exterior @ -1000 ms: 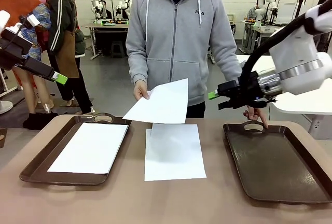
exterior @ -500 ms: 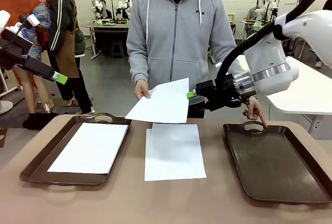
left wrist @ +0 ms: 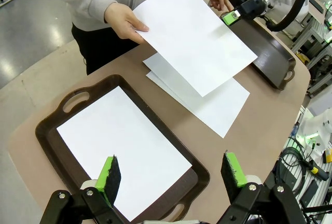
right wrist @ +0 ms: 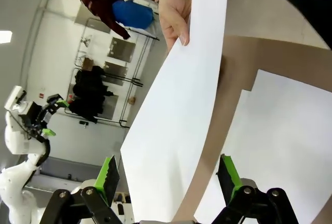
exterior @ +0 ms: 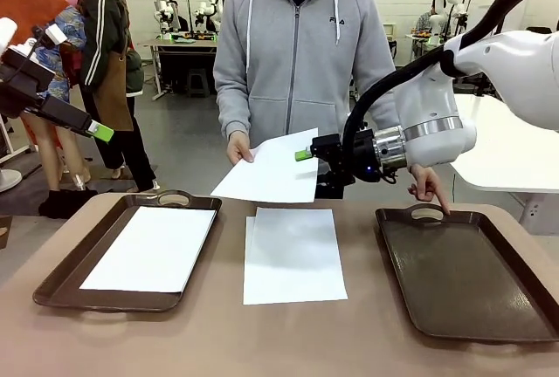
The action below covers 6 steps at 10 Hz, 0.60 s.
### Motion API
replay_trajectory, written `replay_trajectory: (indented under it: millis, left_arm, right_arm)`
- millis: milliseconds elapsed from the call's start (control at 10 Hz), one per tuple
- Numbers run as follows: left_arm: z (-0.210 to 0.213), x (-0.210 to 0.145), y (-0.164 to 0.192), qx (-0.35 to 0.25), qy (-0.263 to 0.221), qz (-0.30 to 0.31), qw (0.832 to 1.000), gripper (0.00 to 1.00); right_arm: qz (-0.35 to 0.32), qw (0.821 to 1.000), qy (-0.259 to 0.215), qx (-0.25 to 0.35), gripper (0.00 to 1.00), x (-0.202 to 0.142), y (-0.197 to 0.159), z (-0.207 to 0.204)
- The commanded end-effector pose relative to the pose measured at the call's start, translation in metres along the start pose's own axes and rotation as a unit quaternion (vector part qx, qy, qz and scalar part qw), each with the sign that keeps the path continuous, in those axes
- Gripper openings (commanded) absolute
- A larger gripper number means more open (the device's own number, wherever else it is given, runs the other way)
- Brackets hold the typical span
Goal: Sort the A4 documents.
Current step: Receive the A4 Paper.
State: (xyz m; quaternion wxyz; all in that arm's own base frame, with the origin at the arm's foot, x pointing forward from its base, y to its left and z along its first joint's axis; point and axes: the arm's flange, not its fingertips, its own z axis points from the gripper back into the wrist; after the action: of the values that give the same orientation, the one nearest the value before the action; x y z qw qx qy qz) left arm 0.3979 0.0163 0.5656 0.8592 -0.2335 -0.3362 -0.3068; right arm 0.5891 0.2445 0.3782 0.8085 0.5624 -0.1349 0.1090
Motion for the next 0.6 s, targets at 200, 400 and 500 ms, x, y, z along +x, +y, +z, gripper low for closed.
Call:
replay_trajectory:
  millis: [200,400,500]
  left_arm:
    - [0.0,0.0,-0.001,0.001,0.001,-0.001,1.0,1.0]
    - [0.0,0.0,-0.001,0.001,0.001,-0.001,1.0,1.0]
    - [0.0,0.0,-0.001,0.001,0.001,-0.001,1.0,1.0]
  right_arm:
    - [-0.023,0.999,-0.039,0.026,1.0,0.005,0.0,-0.013]
    - [-0.027,0.998,-0.039,0.029,1.0,0.002,0.002,-0.019]
    - [-0.032,0.998,-0.042,0.031,1.0,0.002,0.001,-0.02]
